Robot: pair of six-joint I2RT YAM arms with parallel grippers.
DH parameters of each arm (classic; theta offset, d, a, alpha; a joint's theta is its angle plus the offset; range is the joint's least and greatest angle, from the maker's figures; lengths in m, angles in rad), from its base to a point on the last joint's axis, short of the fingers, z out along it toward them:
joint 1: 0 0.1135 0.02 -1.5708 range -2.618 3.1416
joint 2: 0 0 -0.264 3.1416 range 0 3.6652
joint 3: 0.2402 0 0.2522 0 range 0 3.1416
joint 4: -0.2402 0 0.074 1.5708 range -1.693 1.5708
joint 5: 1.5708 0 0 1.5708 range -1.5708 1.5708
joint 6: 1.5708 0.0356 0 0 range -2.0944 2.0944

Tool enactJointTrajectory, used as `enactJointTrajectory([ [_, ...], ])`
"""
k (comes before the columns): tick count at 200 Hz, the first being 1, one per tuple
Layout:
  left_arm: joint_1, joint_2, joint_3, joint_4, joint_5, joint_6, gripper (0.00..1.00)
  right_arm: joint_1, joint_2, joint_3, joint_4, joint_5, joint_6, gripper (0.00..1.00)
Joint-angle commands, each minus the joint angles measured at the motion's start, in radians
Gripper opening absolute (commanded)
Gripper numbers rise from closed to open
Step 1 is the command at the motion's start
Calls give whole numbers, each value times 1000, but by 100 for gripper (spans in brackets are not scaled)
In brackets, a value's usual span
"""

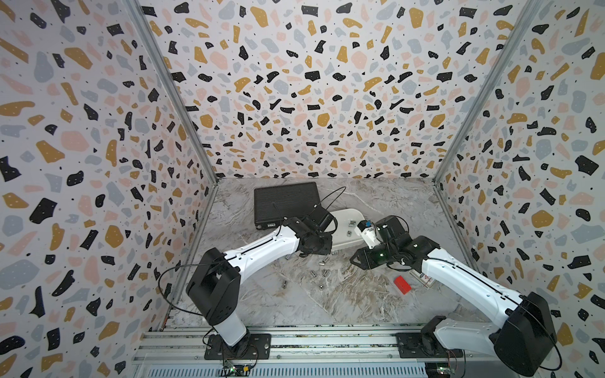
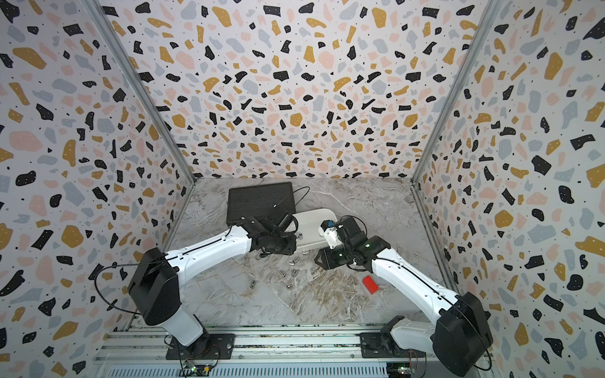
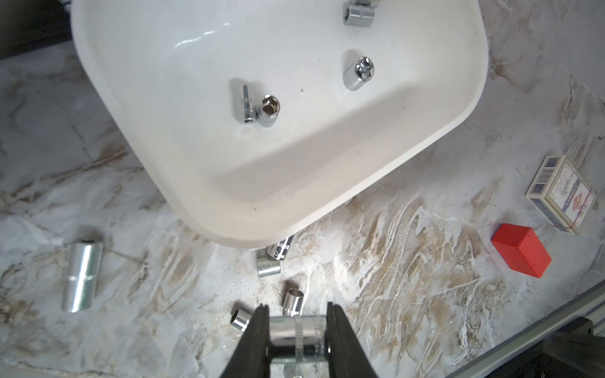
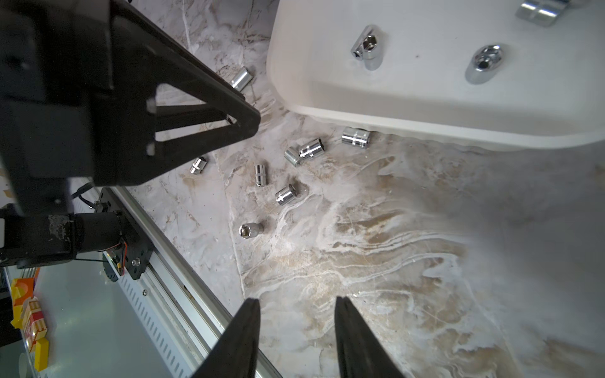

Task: Put the socket on the desktop into the storage box
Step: Place the socket head in the storage box.

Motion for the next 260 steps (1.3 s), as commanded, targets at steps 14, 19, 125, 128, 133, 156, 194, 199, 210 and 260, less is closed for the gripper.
enactJointTrajectory([
  [14,18,65,104,-21,5,37,11,-35,-34,-5,-19,25,34,43],
  [19,21,77,119,-21,7,40,11,-38,-34,-5,-18,25,35,43],
  [125,53,368,390,-56,20,79,10,-68,-31,-14,-19,25,42,42],
  [128,54,375,396,-58,18,79,11,-69,-31,-15,-19,25,42,42],
  [133,54,386,405,-59,18,82,10,-71,-30,-16,-19,25,43,43],
  [156,57,431,444,-70,15,90,11,-72,-30,-21,-19,26,45,43],
  [194,63,479,480,-72,26,88,12,-73,-30,-21,-18,28,47,43],
  [199,63,482,482,-73,27,89,12,-74,-30,-22,-19,28,48,42],
  [210,62,487,483,-72,25,88,14,-73,-31,-24,-19,29,48,42],
  [260,63,479,483,-73,15,90,38,-73,-31,-22,-19,31,56,42],
])
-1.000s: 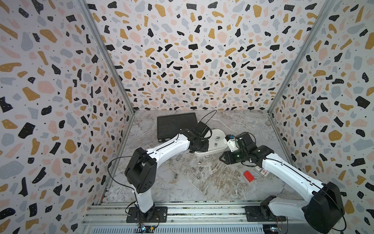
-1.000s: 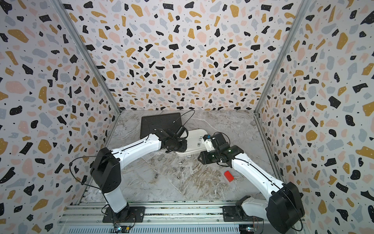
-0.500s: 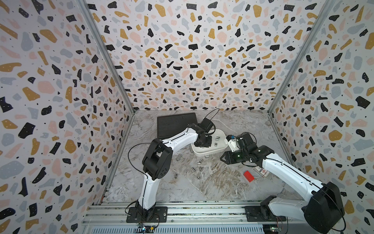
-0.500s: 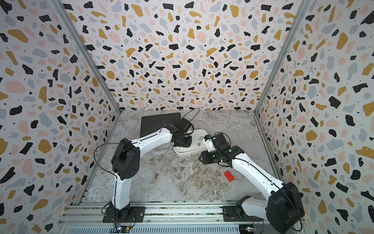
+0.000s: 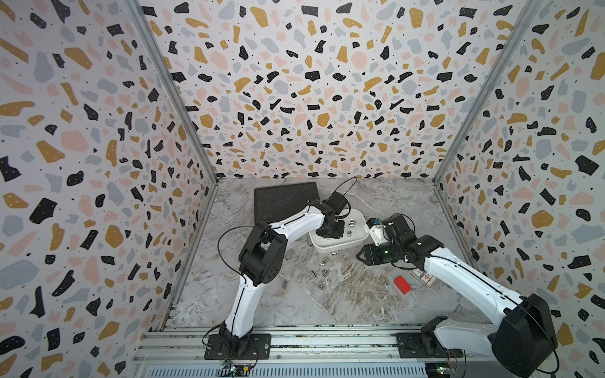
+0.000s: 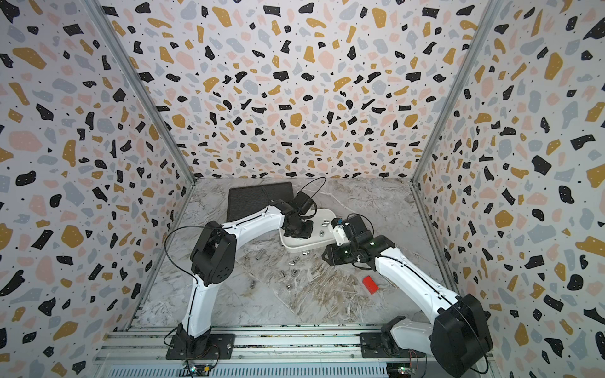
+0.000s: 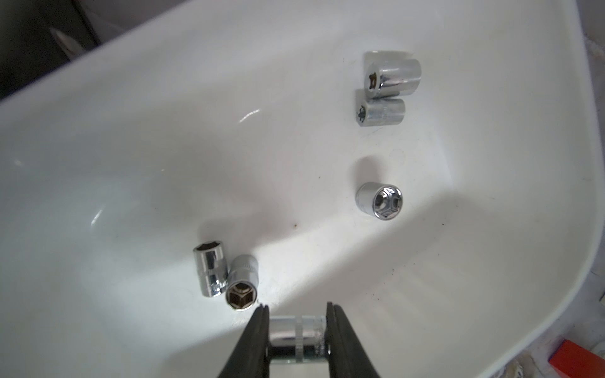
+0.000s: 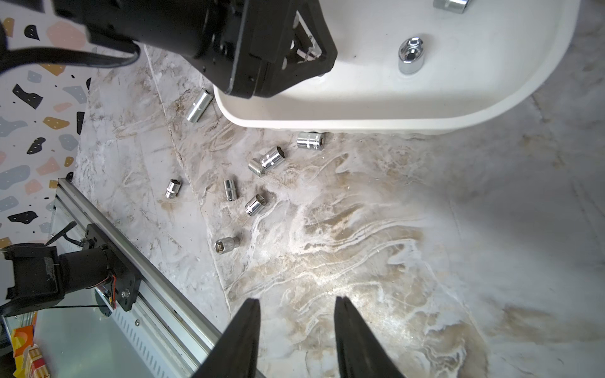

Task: Put the socket on the desktop into the storage box
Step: Place the socket head in the storage box.

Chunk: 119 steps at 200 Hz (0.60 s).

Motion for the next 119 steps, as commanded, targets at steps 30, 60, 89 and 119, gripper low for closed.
enactJointTrajectory([
  [30,6,-21,19,-5,-10,11,45,-3,-28,-2,-23,10,12,42],
  [60,6,-45,10,-4,-15,14,46,-3,-32,-2,-30,14,14,43],
  [89,6,-89,-20,7,-15,14,46,-4,-34,1,-37,19,14,43],
  [119,8,-155,-80,20,-24,14,47,-4,-38,6,-48,30,10,43],
])
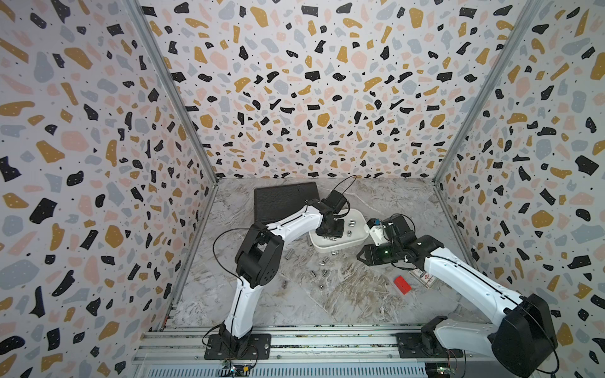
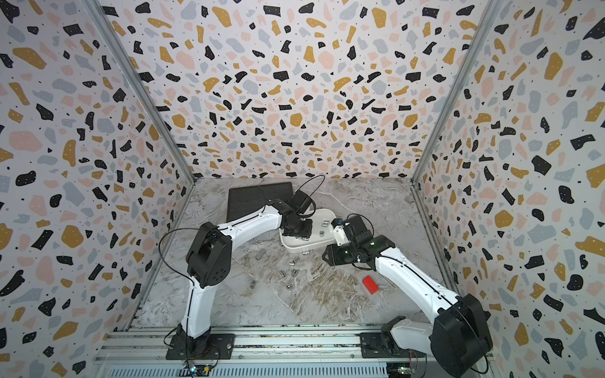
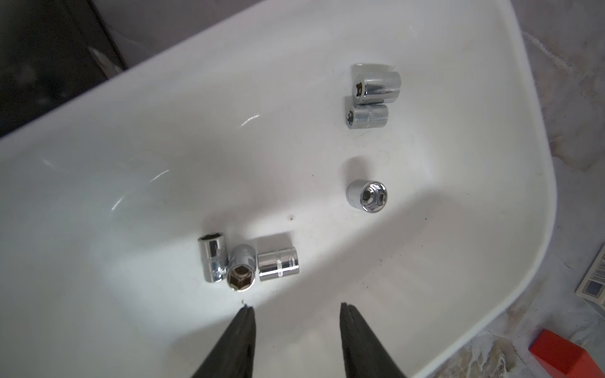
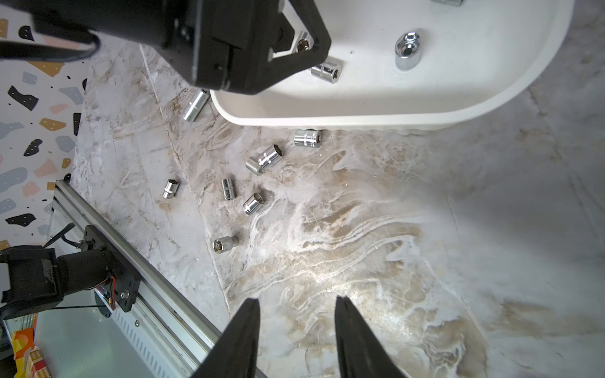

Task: Put the socket on the desktop into the storage box
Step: Place the socket head in the storage box.

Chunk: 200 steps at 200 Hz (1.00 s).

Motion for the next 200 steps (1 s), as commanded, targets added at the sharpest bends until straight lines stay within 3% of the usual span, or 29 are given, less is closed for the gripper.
enactJointTrajectory([
  [1,8,-89,-41,15,-19,11,47,-3,-37,7,-39,24,3,43],
  [63,23,-295,-241,75,-26,-11,50,14,-27,36,-70,25,-22,44],
  [200,137,-717,-693,118,60,-69,51,177,65,109,-83,66,-57,44],
])
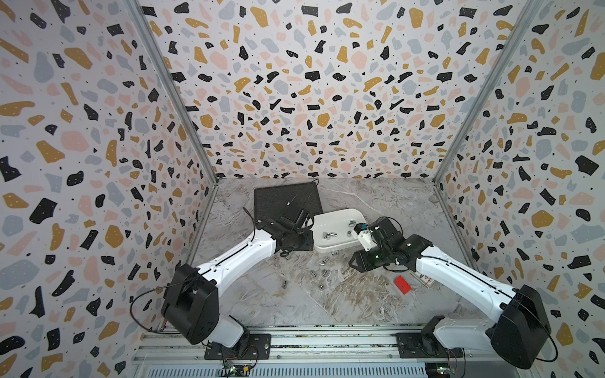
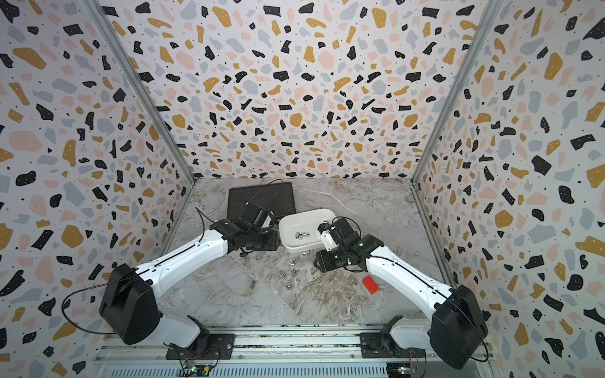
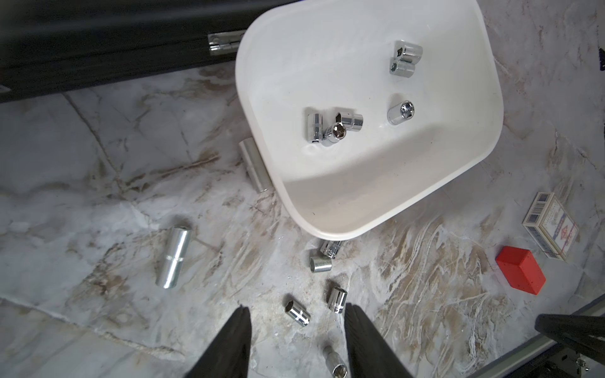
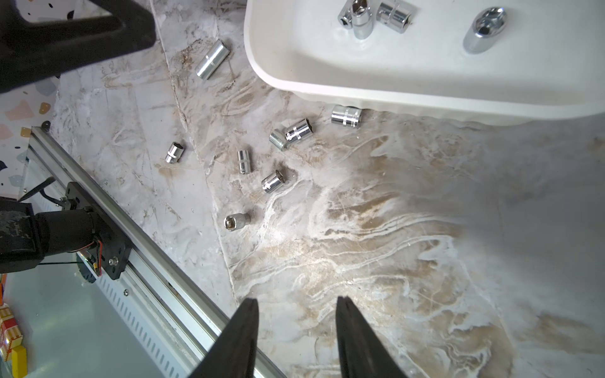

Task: Put the socket on the desktop into the storage box
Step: Place the socket head in the storage box, then pick up the socket head at the center of the board.

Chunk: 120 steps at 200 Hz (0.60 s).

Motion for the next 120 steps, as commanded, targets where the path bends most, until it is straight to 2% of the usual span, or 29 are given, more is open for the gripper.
enactJointTrajectory([
  [1,24,-75,-69,17,23,-26,51,24,11,48,-33,15,-23,44],
  [64,92,-220,-275,37,39,-91,51,128,101,99,-37,24,-53,45],
  [120,151,-331,-388,28,79,-122,51,210,183,154,-56,30,-85,45],
])
